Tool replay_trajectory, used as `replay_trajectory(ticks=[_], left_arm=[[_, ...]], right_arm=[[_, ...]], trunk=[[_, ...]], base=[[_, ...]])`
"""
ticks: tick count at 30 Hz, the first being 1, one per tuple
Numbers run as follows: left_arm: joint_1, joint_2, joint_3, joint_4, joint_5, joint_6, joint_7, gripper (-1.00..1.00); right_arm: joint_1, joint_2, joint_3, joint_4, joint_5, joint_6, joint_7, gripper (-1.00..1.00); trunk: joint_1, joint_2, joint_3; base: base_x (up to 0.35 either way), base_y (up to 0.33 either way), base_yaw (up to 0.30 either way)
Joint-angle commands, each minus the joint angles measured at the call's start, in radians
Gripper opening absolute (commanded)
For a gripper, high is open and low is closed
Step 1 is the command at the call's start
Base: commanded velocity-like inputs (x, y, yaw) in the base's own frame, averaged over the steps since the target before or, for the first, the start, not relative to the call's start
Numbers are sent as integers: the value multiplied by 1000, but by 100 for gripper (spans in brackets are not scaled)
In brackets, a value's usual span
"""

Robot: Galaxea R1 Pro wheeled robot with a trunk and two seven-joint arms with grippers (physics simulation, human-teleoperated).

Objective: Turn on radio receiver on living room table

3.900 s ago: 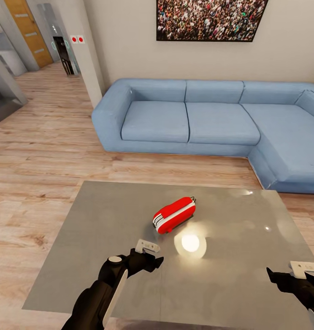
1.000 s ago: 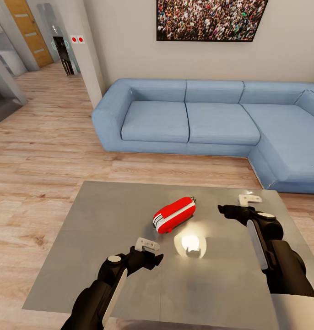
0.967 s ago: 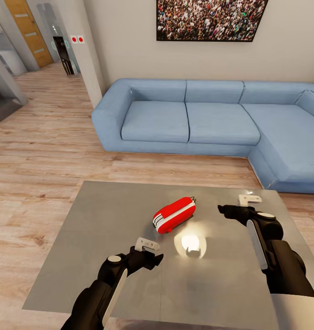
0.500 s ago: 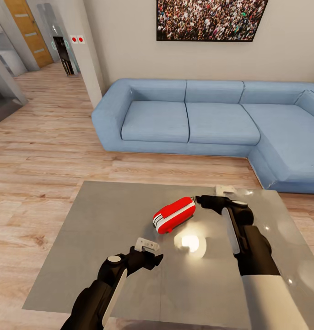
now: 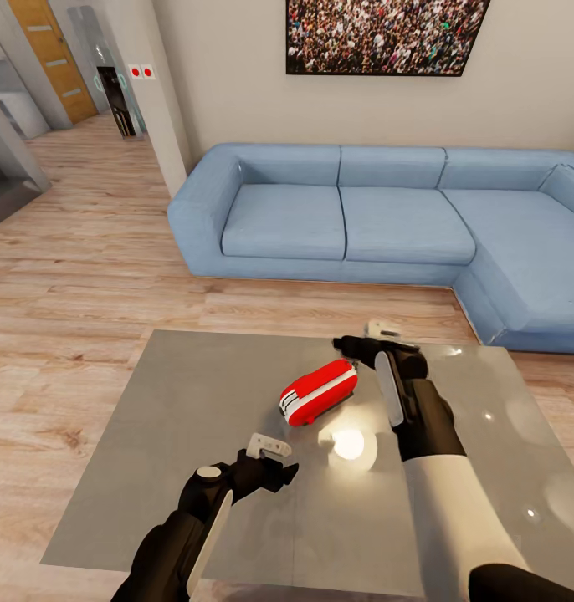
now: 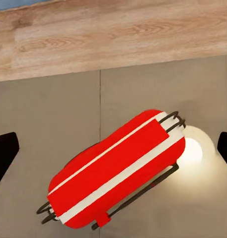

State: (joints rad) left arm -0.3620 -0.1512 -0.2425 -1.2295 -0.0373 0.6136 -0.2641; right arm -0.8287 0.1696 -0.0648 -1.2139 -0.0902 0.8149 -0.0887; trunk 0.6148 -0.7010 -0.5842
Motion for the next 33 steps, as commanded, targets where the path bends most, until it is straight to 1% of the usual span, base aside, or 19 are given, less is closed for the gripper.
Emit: replay_trajectory(ticks=[1,3,5,6,7,11,15,17,18,19,20,22,23,24,29,33], left_arm=[[0,0,0,0,1,-1,0,100],[0,-1,0,-1,1,-1,0,100],[0,-1,0,-1,3,-1,0,100],[0,-1,0,-1,3,-1,0,100],[0,-1,0,-1,3,-1,0,100],[0,-1,0,-1,3,-1,-1,100],[0,-1,0,0,5,-2,-1,100],[0,-1,0,1,5,-2,-1,100],[0,-1,0,1,6,-2,-1,100],[0,-1,0,1,6,-2,-1,100],[0,-2,0,1,6,-3,-1,100],[0,-2,0,1,6,-3,-1,100],[0,-2,0,1,6,-3,-1,100],[0,-2,0,1,7,-3,-1,100],[0,-2,0,1,7,-3,-1,100],[0,-2,1,0,8,-3,-1,100]], right_arm=[[-8,5,-14,8,-5,-2,-13,100],[-24,5,-32,31,-20,-4,-29,100],[-45,5,-53,77,-55,-7,-41,100],[-45,5,-53,77,-55,-7,-41,100],[-54,5,-64,95,-71,-12,-44,100],[-70,5,-89,124,-98,-39,-60,100],[-80,5,-97,160,-105,-71,-73,100],[-103,5,-108,217,-106,-93,-76,100],[-122,5,-122,261,-107,-107,-77,100],[-131,5,-131,286,-107,-115,-77,100],[-150,5,-152,335,-107,-131,-77,100],[-175,5,-175,398,-107,-157,-77,100],[-182,5,-180,414,-107,-165,-78,100],[-198,5,-194,460,-108,-189,-78,100],[-213,5,-200,503,-109,-200,-78,100],[-240,5,-202,604,-109,-236,-81,100]], trunk=[[0,0,0],[0,0,0],[0,0,0],[0,0,0],[0,0,0],[0,0,0],[0,0,0],[0,0,0],[0,0,0],[0,0,0],[0,0,0],[0,0,0],[0,0,0],[0,0,0],[0,0,0],[0,0,0]], base=[[0,0,0],[0,0,0],[0,0,0],[0,0,0],[0,0,0],[0,0,0],[0,0,0],[0,0,0],[0,0,0],[0,0,0],[0,0,0],[0,0,0],[0,0,0],[0,0,0],[0,0,0],[0,0,0]])
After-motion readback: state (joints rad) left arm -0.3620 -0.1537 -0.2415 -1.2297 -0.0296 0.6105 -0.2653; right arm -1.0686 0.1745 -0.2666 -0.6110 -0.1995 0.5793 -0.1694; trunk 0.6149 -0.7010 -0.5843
